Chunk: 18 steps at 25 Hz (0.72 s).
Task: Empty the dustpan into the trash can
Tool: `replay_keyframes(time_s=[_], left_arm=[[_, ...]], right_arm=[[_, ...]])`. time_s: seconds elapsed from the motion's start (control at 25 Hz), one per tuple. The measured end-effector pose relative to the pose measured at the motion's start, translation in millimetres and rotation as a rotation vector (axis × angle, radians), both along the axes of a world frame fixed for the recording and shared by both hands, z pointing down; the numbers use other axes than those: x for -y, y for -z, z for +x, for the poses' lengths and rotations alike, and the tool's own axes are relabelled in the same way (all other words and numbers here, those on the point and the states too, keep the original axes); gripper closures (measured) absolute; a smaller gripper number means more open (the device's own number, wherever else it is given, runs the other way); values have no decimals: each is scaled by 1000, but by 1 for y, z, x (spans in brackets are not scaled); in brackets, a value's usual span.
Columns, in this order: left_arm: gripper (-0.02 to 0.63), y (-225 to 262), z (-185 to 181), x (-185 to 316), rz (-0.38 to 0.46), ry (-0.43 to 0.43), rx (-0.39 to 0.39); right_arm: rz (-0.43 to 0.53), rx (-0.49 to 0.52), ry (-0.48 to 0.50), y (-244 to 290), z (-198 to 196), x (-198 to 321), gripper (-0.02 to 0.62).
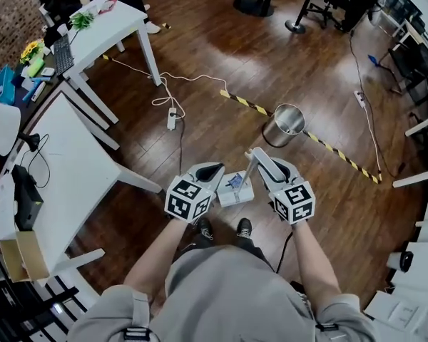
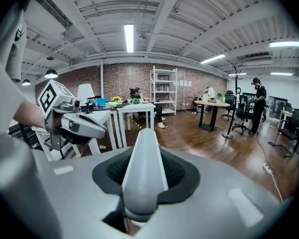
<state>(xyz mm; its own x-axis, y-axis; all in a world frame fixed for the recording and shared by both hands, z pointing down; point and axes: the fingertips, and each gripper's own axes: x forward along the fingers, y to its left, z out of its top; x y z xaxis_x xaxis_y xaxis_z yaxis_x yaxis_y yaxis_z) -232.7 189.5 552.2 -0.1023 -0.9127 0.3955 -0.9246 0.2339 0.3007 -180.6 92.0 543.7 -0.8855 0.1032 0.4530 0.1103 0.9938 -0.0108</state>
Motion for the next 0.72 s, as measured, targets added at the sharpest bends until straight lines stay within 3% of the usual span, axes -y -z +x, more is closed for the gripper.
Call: replay_keyframes(time_s=[0.44, 0.72], left_arm=[[601, 5, 72, 100, 29, -336, 0], [601, 15, 109, 155, 26, -452, 25]], right_arm=[[73, 143, -292, 105, 101, 81, 483], [112, 213, -393, 177, 132, 135, 483]])
